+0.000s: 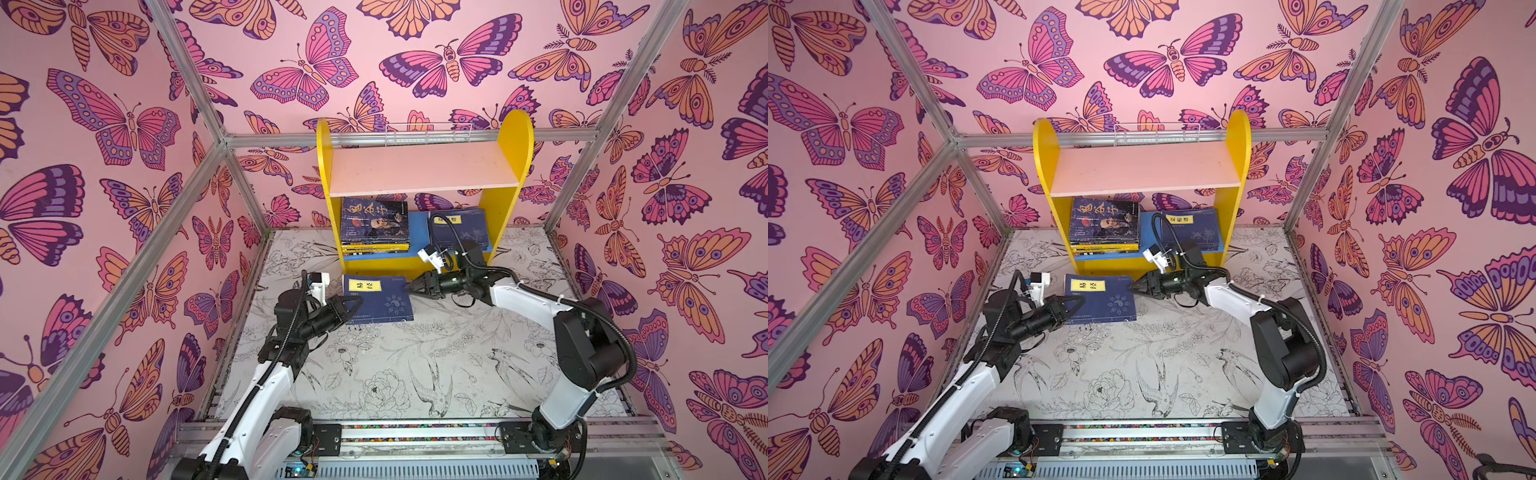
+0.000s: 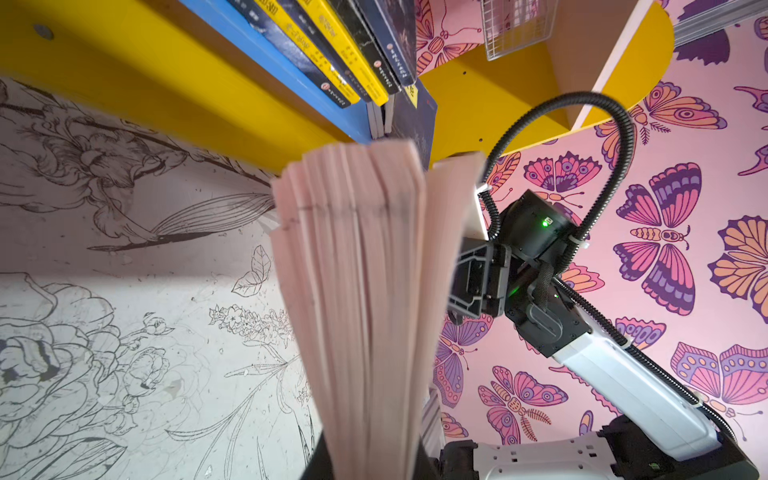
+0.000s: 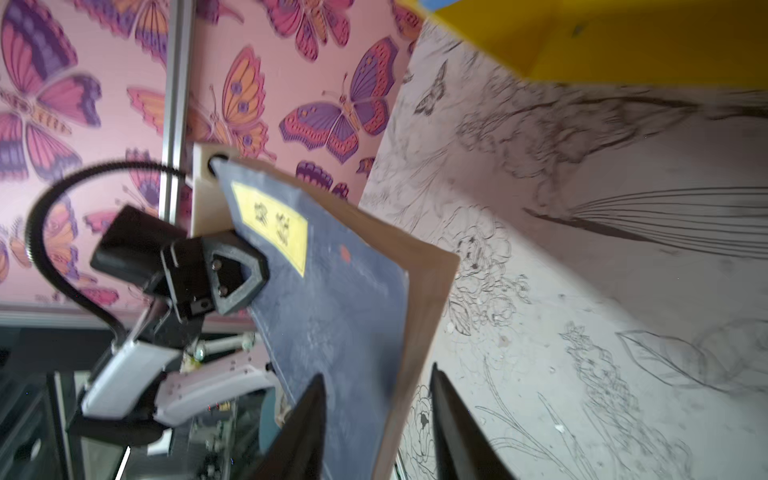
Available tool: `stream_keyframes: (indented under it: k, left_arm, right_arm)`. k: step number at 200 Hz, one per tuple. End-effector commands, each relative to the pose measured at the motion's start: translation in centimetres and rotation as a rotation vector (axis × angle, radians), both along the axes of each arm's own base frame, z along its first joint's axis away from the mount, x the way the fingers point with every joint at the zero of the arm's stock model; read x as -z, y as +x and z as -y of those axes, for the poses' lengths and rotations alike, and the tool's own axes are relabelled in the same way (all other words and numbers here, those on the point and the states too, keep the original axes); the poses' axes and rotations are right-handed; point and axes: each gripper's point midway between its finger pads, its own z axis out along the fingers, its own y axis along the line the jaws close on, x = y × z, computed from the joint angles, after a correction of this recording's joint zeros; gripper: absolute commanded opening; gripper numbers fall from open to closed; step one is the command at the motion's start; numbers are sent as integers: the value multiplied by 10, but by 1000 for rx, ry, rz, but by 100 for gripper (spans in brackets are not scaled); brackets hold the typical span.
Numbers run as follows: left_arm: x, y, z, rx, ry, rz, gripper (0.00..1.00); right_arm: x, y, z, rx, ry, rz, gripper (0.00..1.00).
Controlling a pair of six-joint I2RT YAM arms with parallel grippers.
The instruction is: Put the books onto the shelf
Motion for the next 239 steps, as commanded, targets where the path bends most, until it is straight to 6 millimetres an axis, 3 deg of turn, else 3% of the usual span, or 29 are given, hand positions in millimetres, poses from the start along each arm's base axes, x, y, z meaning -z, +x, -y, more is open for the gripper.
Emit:
stream_keyframes:
  k: [1, 20, 50, 54, 75, 91, 124, 128, 177, 223, 239]
  left_arm:
    - [-37, 7, -4, -51, -35, 120, 0]
    - [-56, 13, -8, -94, -78, 171, 0]
    - [-91, 20, -13, -150, -132, 279, 0]
    - [-95, 21, -14, -159, -137, 289, 0]
    - [-110, 26, -13, -187, -156, 325, 0]
    - [-116, 31, -11, -213, -164, 341, 0]
    - [-117, 38, -9, -296, -172, 344, 0]
    - [-117, 39, -8, -303, -172, 346, 0]
    - [-118, 42, 4, -348, -148, 367, 0]
    - [-111, 46, 12, -379, -109, 375, 0]
    - [-108, 47, 16, -380, -90, 377, 0]
  right_arm:
    - [-22, 12, 15, 89, 26, 79, 59]
    - [-33, -6, 10, 36, 104, 61, 64]
    - [-46, -48, -11, -104, 167, 111, 65]
    - [-59, -57, -12, -121, 178, 150, 64]
    - [-73, -74, -28, -155, 185, 229, 63]
    - [-86, -71, -39, -130, 202, 262, 62]
    - [-116, -46, -52, -2, 289, 277, 57]
    - [-109, -40, -56, 10, 286, 260, 56]
    - [-128, -23, -77, 66, 402, 206, 49]
    - [-139, -9, -73, 163, 498, 167, 39]
    - [-146, -2, -67, 221, 534, 167, 28]
